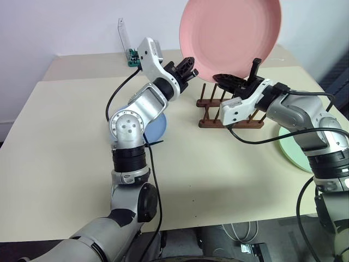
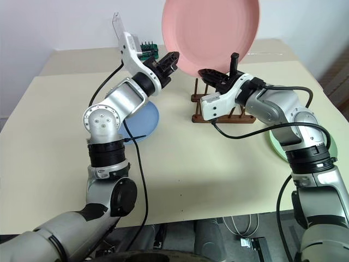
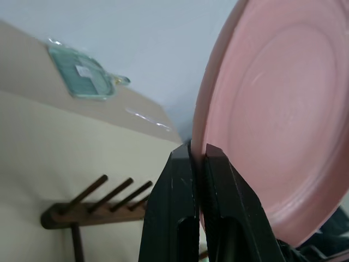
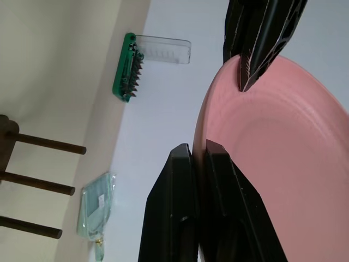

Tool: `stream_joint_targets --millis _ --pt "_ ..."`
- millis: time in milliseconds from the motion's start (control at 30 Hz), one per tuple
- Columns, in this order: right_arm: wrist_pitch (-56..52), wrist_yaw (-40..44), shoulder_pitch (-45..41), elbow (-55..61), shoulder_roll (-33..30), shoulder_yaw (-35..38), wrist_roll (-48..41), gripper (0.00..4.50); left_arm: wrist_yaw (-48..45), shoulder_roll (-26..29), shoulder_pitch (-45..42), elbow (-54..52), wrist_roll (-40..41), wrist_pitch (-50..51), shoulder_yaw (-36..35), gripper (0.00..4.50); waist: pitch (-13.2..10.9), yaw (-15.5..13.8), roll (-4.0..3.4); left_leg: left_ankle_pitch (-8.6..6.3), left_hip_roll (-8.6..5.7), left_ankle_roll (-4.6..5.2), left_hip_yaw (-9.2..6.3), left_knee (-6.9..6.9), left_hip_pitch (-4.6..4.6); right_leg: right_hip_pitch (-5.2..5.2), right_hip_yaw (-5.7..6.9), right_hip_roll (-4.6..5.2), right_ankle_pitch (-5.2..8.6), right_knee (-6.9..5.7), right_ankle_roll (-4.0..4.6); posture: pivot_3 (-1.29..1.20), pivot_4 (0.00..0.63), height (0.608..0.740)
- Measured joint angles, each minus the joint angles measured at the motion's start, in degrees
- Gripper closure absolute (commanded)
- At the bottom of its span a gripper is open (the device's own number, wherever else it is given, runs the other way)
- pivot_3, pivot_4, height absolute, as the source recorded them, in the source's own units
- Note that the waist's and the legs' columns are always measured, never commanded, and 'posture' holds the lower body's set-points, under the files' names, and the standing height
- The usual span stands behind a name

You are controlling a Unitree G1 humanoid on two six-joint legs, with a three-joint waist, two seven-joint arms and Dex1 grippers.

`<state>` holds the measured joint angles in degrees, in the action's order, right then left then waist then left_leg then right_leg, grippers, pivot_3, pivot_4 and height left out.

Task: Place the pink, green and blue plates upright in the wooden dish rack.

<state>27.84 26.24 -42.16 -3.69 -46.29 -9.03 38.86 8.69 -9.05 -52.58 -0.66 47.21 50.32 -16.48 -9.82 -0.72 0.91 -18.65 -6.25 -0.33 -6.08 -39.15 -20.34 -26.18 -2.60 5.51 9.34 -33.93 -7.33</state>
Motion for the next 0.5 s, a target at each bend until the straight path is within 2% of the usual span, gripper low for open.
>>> stream_joint_targets --millis 200,333,400,500 --pt "0.01 -0.76 -0.08 -1.74 -2.42 0.33 -0.10 4.50 -3.94 1.02 1.17 0.41 0.94 0.64 1.74 0.05 0.00 0.04 0.00 0.00 0.01 0.00 0.00 0.01 -0.02 -0.02 0.00 -0.01 0.00 0.00 0.00 0.00 0.150 0.735" --pt "-0.04 -1.65 -1.28 -7.09 -4.42 0.93 -1.38 4.50 -10.97 5.68 1.92 -3.00 3.30 2.91 4.30 0.05 0.00 0.14 0.00 0.00 0.01 0.00 0.00 0.03 -0.01 -0.01 0.00 -0.01 0.00 0.00 0.01 0.00 0.150 0.735" --pt "0.25 -3.49 -2.29 -9.95 -5.09 2.17 -2.54 4.50 -15.98 10.84 3.72 -4.59 2.97 4.04 6.96 0.05 0.01 0.47 -0.03 0.00 0.03 0.00 0.02 0.07 0.02 -0.04 -0.02 -0.03 0.01 -0.02 0.02 0.00 0.150 0.735" --pt "-0.82 -3.37 -4.28 -14.69 -4.06 6.23 -11.27 4.50 -26.85 21.80 7.24 -6.28 1.57 4.31 11.52 0.05 0.01 1.47 -0.05 0.01 0.10 -0.01 0.01 0.13 0.01 -0.07 -0.04 -0.10 0.00 -0.03 0.05 0.00 0.150 0.735"
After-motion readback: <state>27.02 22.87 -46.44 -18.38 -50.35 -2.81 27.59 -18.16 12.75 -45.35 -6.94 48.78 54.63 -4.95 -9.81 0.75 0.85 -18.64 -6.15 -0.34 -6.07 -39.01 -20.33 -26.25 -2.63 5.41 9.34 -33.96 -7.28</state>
